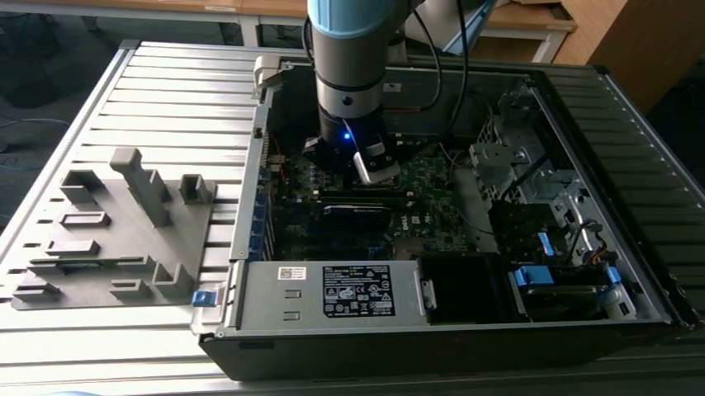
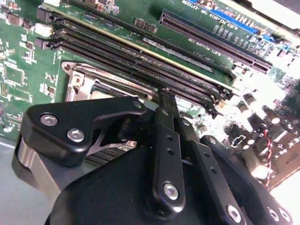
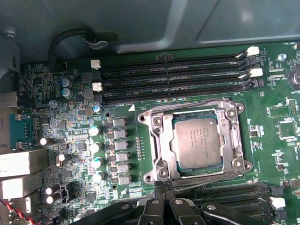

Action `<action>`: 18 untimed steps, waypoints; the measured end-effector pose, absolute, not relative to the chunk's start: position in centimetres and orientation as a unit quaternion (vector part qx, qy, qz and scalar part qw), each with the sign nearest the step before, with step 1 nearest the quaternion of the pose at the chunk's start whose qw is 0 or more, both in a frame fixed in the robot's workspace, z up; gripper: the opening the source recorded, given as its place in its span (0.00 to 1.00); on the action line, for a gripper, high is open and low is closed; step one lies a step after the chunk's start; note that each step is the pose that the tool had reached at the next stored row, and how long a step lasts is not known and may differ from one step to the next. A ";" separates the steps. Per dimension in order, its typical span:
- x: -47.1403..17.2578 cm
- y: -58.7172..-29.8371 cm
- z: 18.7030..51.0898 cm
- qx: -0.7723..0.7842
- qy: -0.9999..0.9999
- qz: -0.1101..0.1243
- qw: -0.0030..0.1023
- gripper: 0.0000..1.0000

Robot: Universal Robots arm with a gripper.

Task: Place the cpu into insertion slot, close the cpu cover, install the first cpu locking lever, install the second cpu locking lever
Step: 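Install the second cpu locking lever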

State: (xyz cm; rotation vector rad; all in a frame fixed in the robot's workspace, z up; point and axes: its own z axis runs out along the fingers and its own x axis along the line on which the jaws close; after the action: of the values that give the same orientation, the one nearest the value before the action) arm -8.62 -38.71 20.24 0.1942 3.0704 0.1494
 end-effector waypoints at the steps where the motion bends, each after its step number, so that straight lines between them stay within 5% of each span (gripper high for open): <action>1: -8.6 -38.7 20.2 0.063 0.996 0.048 0.031 0.11; 18: -8.6 -38.7 19.8 0.063 0.996 0.048 0.031 0.11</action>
State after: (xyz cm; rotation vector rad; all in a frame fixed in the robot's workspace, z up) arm -8.62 -38.72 19.79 0.1942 3.0705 0.1492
